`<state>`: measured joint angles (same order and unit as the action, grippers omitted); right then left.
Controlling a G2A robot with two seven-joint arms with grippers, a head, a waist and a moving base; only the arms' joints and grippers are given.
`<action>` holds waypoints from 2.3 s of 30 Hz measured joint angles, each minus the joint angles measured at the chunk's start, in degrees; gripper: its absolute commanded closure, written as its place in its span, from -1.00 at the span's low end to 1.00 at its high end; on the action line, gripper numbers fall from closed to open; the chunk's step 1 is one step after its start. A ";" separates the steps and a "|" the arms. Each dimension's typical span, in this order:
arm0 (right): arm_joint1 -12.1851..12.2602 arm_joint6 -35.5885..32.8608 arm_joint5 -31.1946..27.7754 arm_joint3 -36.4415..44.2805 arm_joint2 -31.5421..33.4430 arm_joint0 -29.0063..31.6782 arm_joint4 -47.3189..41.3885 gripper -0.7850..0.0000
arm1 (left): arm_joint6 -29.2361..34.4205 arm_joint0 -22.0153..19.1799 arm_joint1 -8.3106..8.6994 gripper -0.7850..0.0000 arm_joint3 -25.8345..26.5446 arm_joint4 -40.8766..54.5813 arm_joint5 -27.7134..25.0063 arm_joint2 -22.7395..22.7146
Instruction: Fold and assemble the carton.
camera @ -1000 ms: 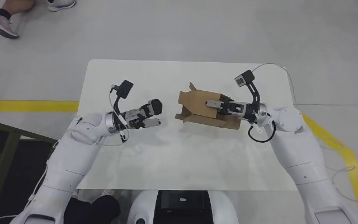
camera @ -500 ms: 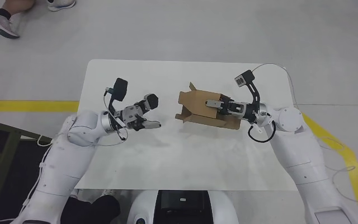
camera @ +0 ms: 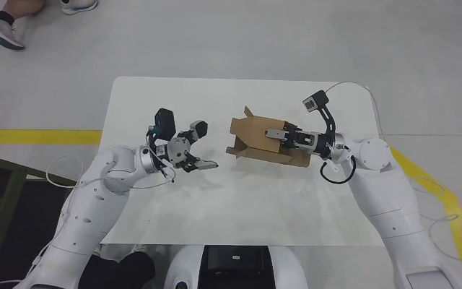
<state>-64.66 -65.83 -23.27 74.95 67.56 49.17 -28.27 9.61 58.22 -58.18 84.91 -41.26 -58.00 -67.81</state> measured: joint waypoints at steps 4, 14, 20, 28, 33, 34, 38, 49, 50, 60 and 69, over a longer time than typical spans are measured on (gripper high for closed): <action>0.00 0.00 0.00 0.00 0.00 0.00 0.00 1.00 | -0.10 0.00 0.00 -1.00 0.00 -0.07 0.00 0.00; 0.00 0.00 0.00 0.00 0.00 0.00 0.00 1.00 | -5.39 2.06 -0.22 -1.00 1.49 -9.17 4.17 -0.78; 0.00 0.00 0.00 0.00 0.00 0.00 0.00 1.00 | -10.39 1.23 -0.59 -1.00 -5.15 -14.41 3.19 -0.20; 0.00 0.00 0.00 0.00 0.00 0.00 0.00 1.00 | -22.75 0.34 -1.03 -1.00 -7.13 -29.29 -0.05 2.11; 0.00 0.00 0.00 0.00 0.00 0.00 0.00 1.00 | -32.04 0.01 -1.21 -1.00 -6.60 -40.37 0.36 4.62; 0.00 0.00 0.00 0.00 0.00 0.00 0.00 1.00 | -33.36 -0.17 -1.25 -1.00 -6.67 -41.84 0.35 5.15; 0.00 0.00 0.00 0.00 0.00 0.00 0.00 1.00 | -36.81 -1.64 -1.79 -1.00 -8.11 -44.78 0.46 7.79; 0.07 1.99 0.57 1.82 0.09 1.12 1.16 1.00 | -39.00 -4.98 -3.79 -1.00 -9.60 -44.28 0.71 14.36; 0.13 2.21 0.73 2.24 0.21 1.42 1.45 1.00 | -39.37 -5.19 -3.92 -1.00 -9.71 -44.51 0.82 14.78; 0.36 0.34 0.76 2.73 0.15 1.98 1.78 1.00 | -44.18 -5.85 -4.22 -1.00 -10.23 -45.72 1.38 15.70; 0.30 -1.11 0.66 2.56 -0.88 1.54 1.95 1.00 | -45.34 -6.05 -3.99 -1.00 -9.95 -46.24 -0.01 15.95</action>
<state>-64.36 -66.94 -22.60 77.51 66.68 50.71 -26.32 -35.73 52.17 -62.18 74.96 -87.51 -58.01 -51.86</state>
